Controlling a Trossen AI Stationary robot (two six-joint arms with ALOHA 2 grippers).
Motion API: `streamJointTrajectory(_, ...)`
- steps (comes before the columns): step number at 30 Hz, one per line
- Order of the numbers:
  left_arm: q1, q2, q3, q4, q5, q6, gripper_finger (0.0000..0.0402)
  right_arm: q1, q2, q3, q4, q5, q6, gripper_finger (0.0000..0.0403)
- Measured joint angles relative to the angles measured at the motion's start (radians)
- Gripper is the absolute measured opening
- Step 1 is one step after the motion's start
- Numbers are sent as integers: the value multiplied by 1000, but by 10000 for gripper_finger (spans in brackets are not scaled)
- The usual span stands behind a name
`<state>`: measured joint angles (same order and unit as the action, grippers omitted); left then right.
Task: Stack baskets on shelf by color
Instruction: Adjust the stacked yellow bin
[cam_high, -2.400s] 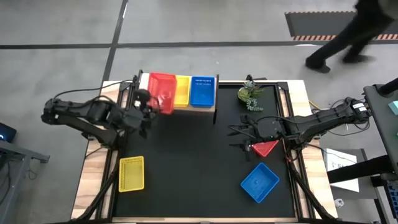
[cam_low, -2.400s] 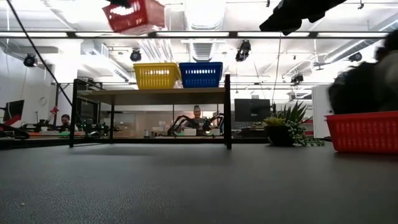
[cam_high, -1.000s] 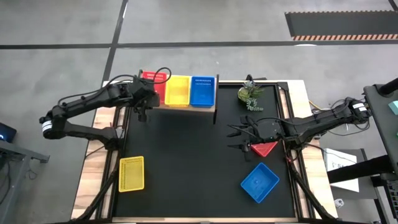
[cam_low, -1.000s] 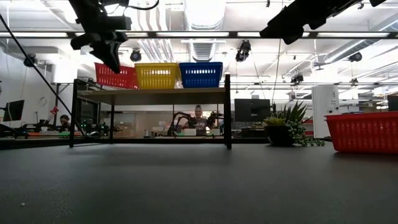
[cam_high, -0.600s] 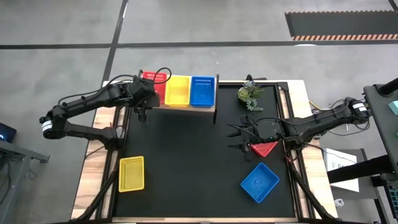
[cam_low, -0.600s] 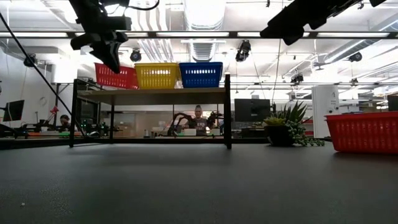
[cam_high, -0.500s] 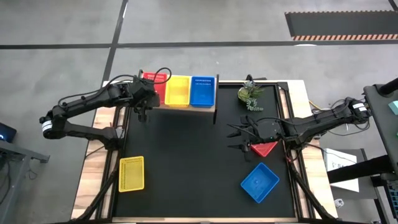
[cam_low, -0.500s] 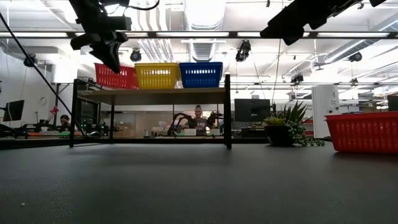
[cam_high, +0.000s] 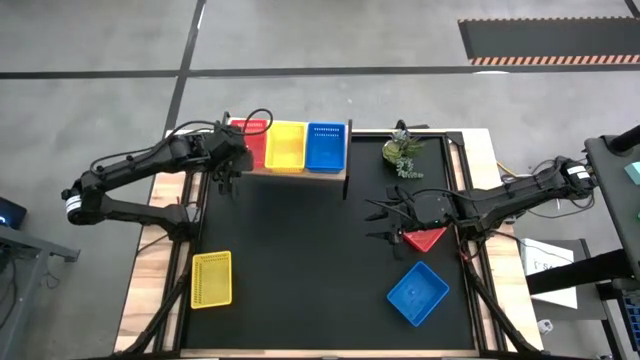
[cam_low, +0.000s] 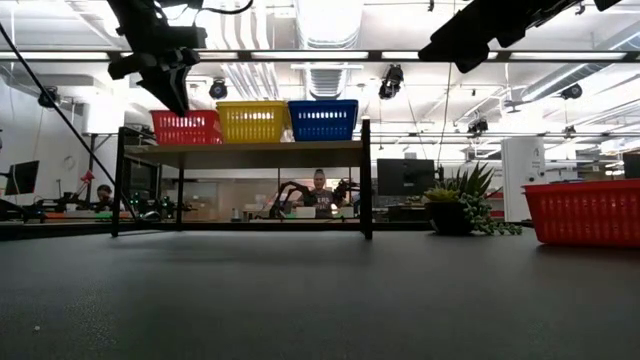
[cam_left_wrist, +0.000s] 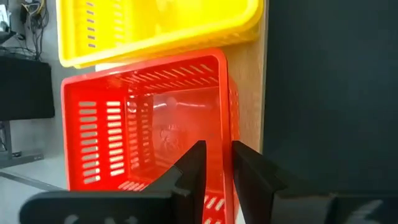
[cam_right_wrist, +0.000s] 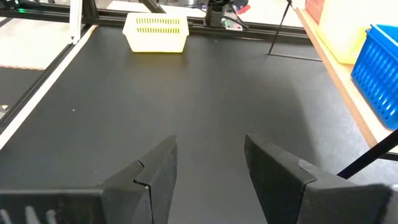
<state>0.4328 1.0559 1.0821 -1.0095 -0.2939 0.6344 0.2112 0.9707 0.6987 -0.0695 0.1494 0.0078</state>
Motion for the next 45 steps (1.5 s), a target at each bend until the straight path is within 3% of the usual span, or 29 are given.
streamJointTrajectory(13, -5, -35, 0, -11, 0, -14, 59, 0, 0, 0, 0, 0, 5, 178)
streamJointTrajectory(20, -79, -72, 0, -11, 1, -227, 59, 0, 0, 0, -1, 0, 68, 178)
streamJointTrajectory(29, -270, -91, -2, 9, 6, -500, 59, 0, 0, 0, -1, 8, 87, 178)
streamJointTrajectory(37, -436, -64, -98, 305, -3, -549, 59, 0, 0, -1, 0, 9, 86, 178)
streamJointTrajectory(45, -439, -1, -228, 485, -212, -495, 40, 0, 0, -3, 0, 9, 86, 178)
